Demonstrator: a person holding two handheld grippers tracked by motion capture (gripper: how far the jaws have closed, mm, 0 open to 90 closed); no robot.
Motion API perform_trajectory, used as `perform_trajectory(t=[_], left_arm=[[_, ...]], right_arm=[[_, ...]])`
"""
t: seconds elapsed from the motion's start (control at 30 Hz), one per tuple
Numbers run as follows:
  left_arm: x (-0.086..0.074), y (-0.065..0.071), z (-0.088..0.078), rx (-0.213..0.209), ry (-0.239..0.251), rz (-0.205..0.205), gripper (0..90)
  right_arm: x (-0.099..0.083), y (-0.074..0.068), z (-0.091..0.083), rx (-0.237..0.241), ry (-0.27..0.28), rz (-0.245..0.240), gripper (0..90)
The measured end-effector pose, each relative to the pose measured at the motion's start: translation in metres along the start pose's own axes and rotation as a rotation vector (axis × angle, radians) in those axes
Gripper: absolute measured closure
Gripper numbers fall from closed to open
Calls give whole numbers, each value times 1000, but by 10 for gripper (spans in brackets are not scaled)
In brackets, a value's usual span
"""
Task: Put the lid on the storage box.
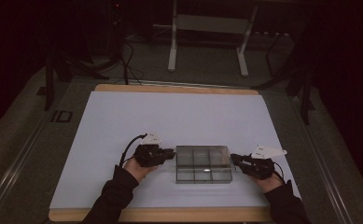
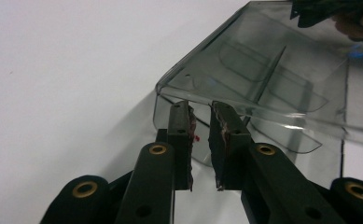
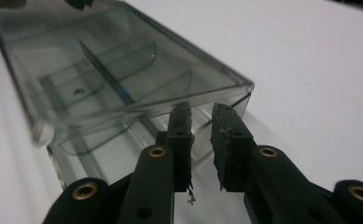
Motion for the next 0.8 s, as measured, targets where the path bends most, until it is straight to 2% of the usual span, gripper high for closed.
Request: perform_trajectory(t=[0.23,0.33,0.43,0.57,0.7,0.8], left_arm=[[-9,-2,4,-1,-23,-12,778],[-12,-3,6,1,-27,-22,779],[-15,-4,7,2,-32,-25,768],[-16,-5,6,8,-33,-22,696],[-16,-9,6,33,-39,-25,547],[-16,-14,4,69,-42,-39,396]], right_arm=[[-10,2,2,-18,-46,-16,777],[-15,5,3,-30,-63,-15,777],[-16,8,2,-31,-56,5,773],[-14,13,2,-48,-44,20,709],[-13,19,3,-65,-44,21,573],[-13,22,3,-81,-53,12,468]])
Point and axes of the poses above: each handheld gripper's, and its own axes: z roughly forward along the jaws, x roughly out of its top, y roughly to its right, the point moved 10 cm from there along z, roughly forward along the jaws, and after that the axes turned 9 degrees about y, right-handed, at the moved point
